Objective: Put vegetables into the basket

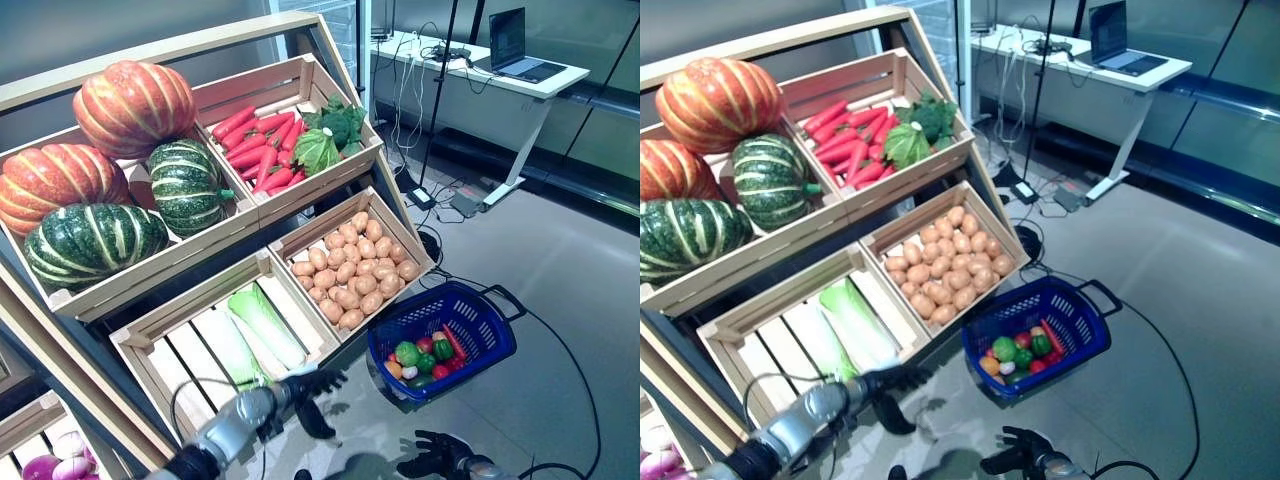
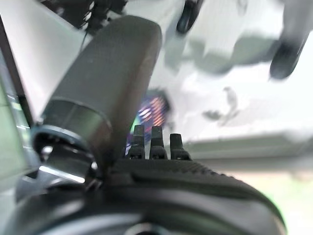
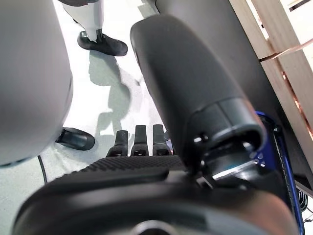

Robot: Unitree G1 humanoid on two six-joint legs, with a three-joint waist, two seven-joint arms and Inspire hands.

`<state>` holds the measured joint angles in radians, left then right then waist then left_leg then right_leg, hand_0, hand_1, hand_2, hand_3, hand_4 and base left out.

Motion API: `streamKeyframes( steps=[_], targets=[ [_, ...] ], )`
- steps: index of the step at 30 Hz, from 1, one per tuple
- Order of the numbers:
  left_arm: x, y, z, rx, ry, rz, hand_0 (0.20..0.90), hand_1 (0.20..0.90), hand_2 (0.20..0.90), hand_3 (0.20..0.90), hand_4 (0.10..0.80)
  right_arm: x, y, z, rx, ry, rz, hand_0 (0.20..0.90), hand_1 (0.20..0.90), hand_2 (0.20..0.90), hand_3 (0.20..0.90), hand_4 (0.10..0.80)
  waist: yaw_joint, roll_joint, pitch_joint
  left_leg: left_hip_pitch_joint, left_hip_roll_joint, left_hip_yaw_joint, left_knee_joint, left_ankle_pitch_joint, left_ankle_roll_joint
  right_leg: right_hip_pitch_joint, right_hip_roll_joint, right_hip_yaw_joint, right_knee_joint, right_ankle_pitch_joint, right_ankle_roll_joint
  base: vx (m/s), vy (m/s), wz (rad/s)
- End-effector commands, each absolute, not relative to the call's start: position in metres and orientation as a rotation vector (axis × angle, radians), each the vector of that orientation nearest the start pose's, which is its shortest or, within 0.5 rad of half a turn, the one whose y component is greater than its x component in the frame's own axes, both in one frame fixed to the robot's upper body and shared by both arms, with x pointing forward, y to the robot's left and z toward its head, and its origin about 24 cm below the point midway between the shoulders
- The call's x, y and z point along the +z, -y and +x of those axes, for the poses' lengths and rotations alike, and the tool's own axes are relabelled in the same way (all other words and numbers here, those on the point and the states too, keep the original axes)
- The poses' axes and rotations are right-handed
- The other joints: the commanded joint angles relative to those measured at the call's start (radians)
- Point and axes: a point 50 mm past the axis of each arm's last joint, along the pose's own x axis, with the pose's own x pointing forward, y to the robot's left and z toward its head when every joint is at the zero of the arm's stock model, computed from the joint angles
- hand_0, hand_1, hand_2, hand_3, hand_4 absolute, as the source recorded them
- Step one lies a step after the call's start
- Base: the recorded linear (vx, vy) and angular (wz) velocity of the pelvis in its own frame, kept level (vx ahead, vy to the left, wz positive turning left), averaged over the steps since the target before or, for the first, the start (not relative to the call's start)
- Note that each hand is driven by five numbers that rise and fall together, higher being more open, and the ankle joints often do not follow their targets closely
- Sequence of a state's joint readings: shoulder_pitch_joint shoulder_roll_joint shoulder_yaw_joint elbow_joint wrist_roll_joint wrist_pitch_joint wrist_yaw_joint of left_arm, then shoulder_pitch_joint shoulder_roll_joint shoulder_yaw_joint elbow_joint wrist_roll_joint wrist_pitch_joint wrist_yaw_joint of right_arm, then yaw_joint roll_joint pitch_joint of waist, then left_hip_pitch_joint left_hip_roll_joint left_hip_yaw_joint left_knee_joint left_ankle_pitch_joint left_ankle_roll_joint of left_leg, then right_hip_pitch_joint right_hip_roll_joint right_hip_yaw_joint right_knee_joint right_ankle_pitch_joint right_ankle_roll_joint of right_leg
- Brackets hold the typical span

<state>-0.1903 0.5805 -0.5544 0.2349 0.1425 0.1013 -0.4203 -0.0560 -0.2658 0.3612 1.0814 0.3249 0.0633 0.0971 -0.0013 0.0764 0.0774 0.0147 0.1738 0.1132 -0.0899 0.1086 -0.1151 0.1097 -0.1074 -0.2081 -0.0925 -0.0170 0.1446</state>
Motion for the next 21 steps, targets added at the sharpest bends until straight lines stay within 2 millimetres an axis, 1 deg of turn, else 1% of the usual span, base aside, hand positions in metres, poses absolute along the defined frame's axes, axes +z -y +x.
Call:
streamKeyframes(
  steps=[1, 2, 3, 4, 5, 6, 8, 12, 14, 15, 17, 21],
  targets=[
    [0.071, -0.159, 0.288, -0.84, -0.137, 0.936, 0.9, 0.9, 0.9, 0.9, 0.8, -0.142, 0.203, 0.154, 0.062, -1.019, -0.065, 0.9, 0.9, 0.9, 0.9, 0.8, 0.031, -0.047, 0.006, 0.019, -0.003, -0.009, 0.003, -0.061, 0.017, -0.043, -0.09, -0.05, 0.005, 0.073, 0.025, 0.0, 0.0, 0.0],
    [0.088, -0.159, 0.288, -0.854, -0.078, 0.997, 0.9, 0.9, 0.9, 0.9, 0.8, -0.143, 0.205, 0.151, 0.056, -1.021, -0.062, 0.9, 0.9, 0.9, 0.9, 0.8, 0.035, -0.045, 0.004, 0.018, -0.002, -0.01, 0.003, -0.061, 0.017, -0.043, -0.092, -0.053, 0.005, 0.073, 0.026, 0.0, 0.0, 0.0],
    [0.092, -0.159, 0.287, -0.853, -0.061, 1.016, 0.9, 0.9, 0.9, 0.9, 0.8, -0.144, 0.205, 0.15, 0.055, -1.022, -0.061, 0.9, 0.9, 0.9, 0.9, 0.8, 0.036, -0.045, 0.003, 0.018, -0.002, -0.01, 0.003, -0.061, 0.017, -0.043, -0.092, -0.055, 0.005, 0.072, 0.026, 0.013, -0.022, 0.06],
    [0.114, -0.16, 0.287, -0.835, 0.008, 1.094, 0.9, 0.9, 0.9, 0.9, 0.8, -0.145, 0.208, 0.146, 0.045, -1.026, -0.055, 0.9, 0.9, 0.9, 0.9, 0.8, 0.04, -0.045, 0.0, 0.017, -0.002, -0.013, 0.003, -0.062, 0.017, -0.041, -0.094, -0.059, 0.005, 0.072, 0.026, 0.015, -0.018, 0.06],
    [0.117, -0.161, 0.287, -0.828, 0.018, 1.106, 0.9, 0.9, 0.9, 0.9, 0.8, -0.145, 0.208, 0.145, 0.043, -1.027, -0.054, 0.9, 0.9, 0.9, 0.9, 0.8, 0.041, -0.045, -0.001, 0.017, -0.002, -0.013, 0.003, -0.062, 0.016, -0.041, -0.094, -0.06, 0.005, 0.072, 0.026, 0.026, -0.027, 0.07],
    [0.134, -0.165, 0.287, -0.773, 0.074, 1.198, 0.9, 0.9, 0.9, 0.9, 0.8, -0.146, 0.211, 0.141, 0.034, -1.031, -0.049, 0.9, 0.9, 0.9, 0.9, 0.8, 0.046, -0.044, -0.004, 0.016, -0.002, -0.016, 0.003, -0.062, 0.016, -0.04, -0.096, -0.066, 0.005, 0.071, 0.027, 0.024, -0.021, 0.04],
    [0.148, -0.171, 0.288, -0.724, 0.105, 1.37, 0.9, 0.9, 0.9, 0.9, 0.8, -0.147, 0.213, 0.138, 0.024, -1.031, -0.043, 0.9, 0.9, 0.9, 0.9, 0.8, 0.051, -0.043, -0.006, 0.014, -0.002, -0.02, 0.003, -0.062, 0.014, -0.04, -0.097, -0.071, 0.005, 0.071, 0.028, 0.02, -0.021, 0.08],
    [0.179, -0.191, 0.29, -0.576, 0.147, 1.587, 0.9, 0.9, 0.9, 0.9, 0.8, -0.145, 0.222, 0.136, 0.001, -1.028, -0.035, 0.9, 0.9, 0.9, 0.9, 0.8, 0.059, -0.041, -0.003, 0.008, -0.004, -0.023, 0.003, -0.061, 0.01, -0.042, -0.099, -0.083, 0.005, 0.072, 0.026, 0.004, -0.009, 0.12],
    [0.19, -0.203, 0.29, -0.502, 0.138, 1.672, 0.9, 0.9, 0.9, 0.9, 0.8, -0.144, 0.226, 0.134, -0.012, -1.026, -0.032, 0.9, 0.9, 0.9, 0.9, 0.8, 0.062, -0.039, -0.001, 0.005, -0.004, -0.023, 0.003, -0.06, 0.009, -0.043, -0.1, -0.089, 0.005, 0.072, 0.026, 0.004, -0.001, 0.07],
    [0.192, -0.206, 0.29, -0.496, 0.133, 1.704, 0.9, 0.9, 0.9, 0.9, 0.8, -0.144, 0.227, 0.134, -0.015, -1.025, -0.03, 0.9, 0.9, 0.9, 0.9, 0.8, 0.062, -0.039, -0.001, 0.004, -0.004, -0.021, 0.003, -0.06, 0.008, -0.044, -0.1, -0.09, 0.005, 0.072, 0.026, 0.006, 0.002, 0.04],
    [0.196, -0.22, 0.286, -0.479, 0.086, 1.834, 0.9, 0.9, 0.9, 0.9, 0.8, -0.142, 0.232, 0.132, -0.031, -1.016, -0.022, 0.9, 0.9, 0.9, 0.9, 0.8, 0.065, -0.038, 0.007, -0.002, -0.006, -0.025, 0.003, -0.056, 0.005, -0.05, -0.1, -0.091, 0.005, 0.075, 0.026, 0.01, 0.005, 0.04],
    [0.199, -0.229, 0.282, -0.477, 0.046, 1.985, 0.9, 0.9, 0.9, 0.9, 0.8, -0.142, 0.238, 0.129, -0.049, -1.021, -0.027, 0.9, 0.9, 0.9, 0.9, 0.8, 0.065, -0.032, 0.017, -0.015, -0.009, -0.025, 0.003, -0.05, 0.002, -0.059, -0.099, -0.095, 0.005, 0.078, 0.025, 0.018, 0.017, 0.11]
  ],
)
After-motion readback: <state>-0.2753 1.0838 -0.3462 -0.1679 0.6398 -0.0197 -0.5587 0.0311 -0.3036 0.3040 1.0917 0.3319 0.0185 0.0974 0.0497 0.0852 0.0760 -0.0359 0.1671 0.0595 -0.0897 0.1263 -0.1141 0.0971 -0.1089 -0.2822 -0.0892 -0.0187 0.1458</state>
